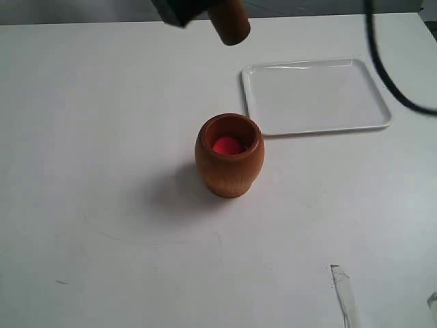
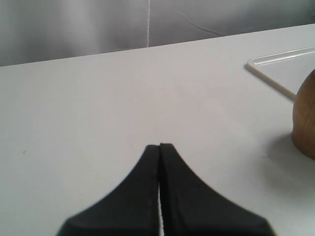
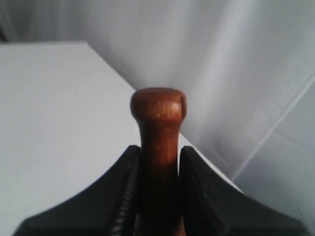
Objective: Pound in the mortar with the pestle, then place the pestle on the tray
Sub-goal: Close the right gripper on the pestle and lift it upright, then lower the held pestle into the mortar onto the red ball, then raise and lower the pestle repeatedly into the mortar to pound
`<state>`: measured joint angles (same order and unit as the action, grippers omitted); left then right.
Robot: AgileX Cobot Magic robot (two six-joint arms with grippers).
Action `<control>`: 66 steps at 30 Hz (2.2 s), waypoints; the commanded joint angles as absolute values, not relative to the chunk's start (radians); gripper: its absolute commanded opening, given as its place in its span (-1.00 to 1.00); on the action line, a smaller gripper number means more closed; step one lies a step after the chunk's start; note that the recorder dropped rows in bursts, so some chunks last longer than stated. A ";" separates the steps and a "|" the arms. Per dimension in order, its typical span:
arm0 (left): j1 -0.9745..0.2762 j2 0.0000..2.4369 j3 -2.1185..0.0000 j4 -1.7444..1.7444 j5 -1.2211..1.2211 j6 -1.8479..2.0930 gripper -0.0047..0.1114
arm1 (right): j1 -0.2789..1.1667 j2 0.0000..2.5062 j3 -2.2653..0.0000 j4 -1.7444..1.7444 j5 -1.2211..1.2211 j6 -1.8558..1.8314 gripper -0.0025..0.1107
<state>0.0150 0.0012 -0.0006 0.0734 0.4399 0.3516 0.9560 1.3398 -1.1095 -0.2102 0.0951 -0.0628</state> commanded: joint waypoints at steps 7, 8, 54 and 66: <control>0.007 0.000 0.000 0.066 0.437 0.343 -0.92 | 0.955 1.283 -0.423 0.094 -1.157 -0.097 -0.96; 0.007 0.000 0.000 0.066 0.437 0.343 -0.92 | 0.955 1.306 -0.384 0.121 -1.221 -0.097 -0.96; 0.007 0.000 0.000 0.066 0.437 0.343 -0.92 | 0.955 1.831 -0.497 0.163 -1.164 0.000 -0.96; 0.007 0.000 0.000 0.066 0.437 0.343 -0.92 | 0.957 1.356 -0.538 0.111 -1.175 -0.111 -0.96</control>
